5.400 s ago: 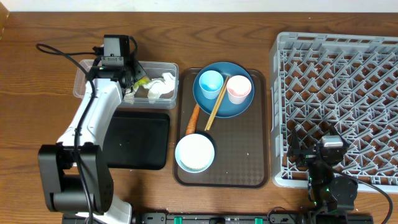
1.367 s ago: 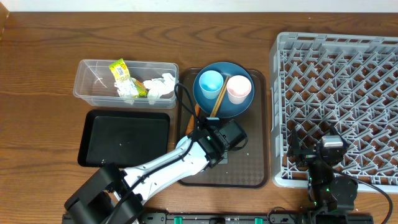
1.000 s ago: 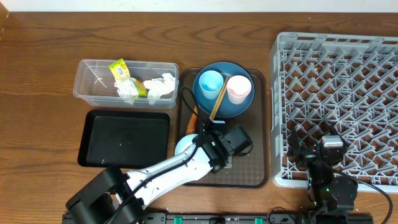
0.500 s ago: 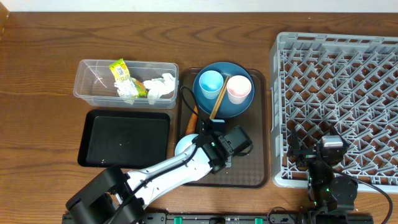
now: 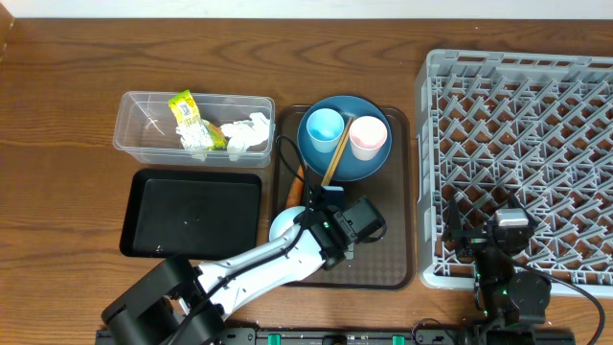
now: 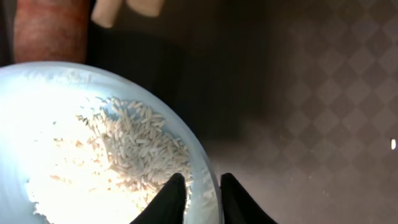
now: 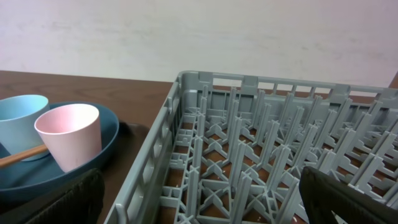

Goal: Sort waste into correct bins and load items into the dishwasher rack
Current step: 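Lift the rice bowl with left gripper over the black tray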

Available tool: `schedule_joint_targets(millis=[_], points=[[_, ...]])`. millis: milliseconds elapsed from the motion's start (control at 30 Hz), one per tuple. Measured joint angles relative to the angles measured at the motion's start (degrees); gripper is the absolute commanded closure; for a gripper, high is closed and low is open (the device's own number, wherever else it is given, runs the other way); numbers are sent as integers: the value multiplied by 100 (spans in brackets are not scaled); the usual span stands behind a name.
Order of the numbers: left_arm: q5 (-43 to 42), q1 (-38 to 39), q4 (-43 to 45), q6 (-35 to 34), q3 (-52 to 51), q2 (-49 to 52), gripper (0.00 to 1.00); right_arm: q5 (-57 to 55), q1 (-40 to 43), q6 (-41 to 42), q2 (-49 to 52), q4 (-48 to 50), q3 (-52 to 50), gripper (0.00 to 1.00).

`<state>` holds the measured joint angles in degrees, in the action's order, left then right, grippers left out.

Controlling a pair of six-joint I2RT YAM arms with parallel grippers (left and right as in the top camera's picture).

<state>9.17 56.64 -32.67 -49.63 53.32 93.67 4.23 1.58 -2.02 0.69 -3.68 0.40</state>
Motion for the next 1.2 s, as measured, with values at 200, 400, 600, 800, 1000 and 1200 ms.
schedule_joint_targets(millis=[200, 400, 600, 800, 1000, 1200], points=[[4, 0, 0, 13, 0, 0, 80, 0, 0, 0, 0, 0, 0, 1], [26, 0, -2, 146, 0, 0, 94, 0, 0, 0, 0, 0, 0, 1], [48, 0, -9, 168, 0, 0, 94, 0, 0, 0, 0, 0, 0, 1], [68, 4, -15, 186, 0, -22, 94, 0, 0, 0, 0, 0, 0, 1], [63, 4, -57, 186, 0, -369, 94, 0, 0, 0, 0, 0, 0, 1], [24, 4, -144, 190, 0, -837, 94, 0, 0, 0, 0, 0, 0, 1]])
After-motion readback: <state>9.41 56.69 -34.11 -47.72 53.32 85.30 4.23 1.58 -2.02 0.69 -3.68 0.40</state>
